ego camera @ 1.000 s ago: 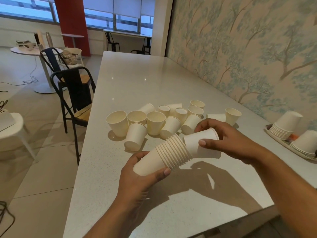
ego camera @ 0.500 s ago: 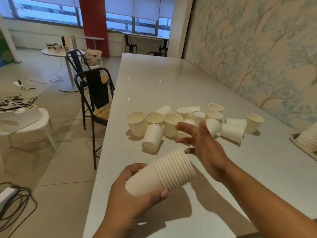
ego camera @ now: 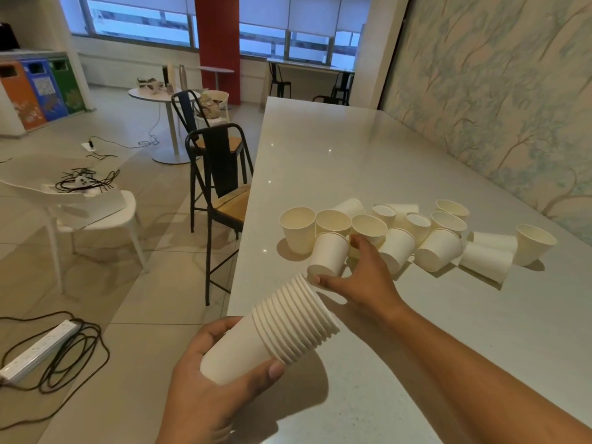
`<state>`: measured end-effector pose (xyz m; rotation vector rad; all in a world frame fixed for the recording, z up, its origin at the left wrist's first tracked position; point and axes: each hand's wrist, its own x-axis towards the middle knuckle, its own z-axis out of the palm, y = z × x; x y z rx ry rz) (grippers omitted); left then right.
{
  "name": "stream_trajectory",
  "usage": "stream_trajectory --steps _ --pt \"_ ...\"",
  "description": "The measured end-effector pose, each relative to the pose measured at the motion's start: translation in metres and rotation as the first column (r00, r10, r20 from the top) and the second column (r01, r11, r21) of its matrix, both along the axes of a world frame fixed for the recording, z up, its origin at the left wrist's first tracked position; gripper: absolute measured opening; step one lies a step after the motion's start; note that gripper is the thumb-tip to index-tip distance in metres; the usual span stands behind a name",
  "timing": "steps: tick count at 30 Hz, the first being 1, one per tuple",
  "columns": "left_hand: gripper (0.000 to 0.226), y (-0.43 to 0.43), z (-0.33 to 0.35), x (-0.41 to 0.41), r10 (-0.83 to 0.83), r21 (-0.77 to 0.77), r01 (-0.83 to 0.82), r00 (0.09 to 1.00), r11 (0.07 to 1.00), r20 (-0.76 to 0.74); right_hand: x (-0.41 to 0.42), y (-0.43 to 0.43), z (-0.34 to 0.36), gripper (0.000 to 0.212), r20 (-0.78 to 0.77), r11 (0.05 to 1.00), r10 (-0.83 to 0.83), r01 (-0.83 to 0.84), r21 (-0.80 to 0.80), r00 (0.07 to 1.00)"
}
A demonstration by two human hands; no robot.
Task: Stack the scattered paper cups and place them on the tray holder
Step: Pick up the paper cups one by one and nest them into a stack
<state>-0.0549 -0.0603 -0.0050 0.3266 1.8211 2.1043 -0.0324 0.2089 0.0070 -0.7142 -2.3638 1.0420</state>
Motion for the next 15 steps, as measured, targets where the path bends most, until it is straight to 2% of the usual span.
stream_trajectory --steps 5,15 --pt "0.069 0.003 0.002 0.004 0.018 -0.017 -0.018 0.999 1.0 -0.029 -0.001 0.003 -0.005 0.099 -0.004 1.0 -0.01 0.01 -0.012 1.0" --pt "0.07 0.003 -0.005 0.005 0.043 -0.031 -0.044 0.998 0.999 -0.05 0.019 0.0 -0.006 0.076 0.006 1.0 -0.021 0.021 0.009 1.0"
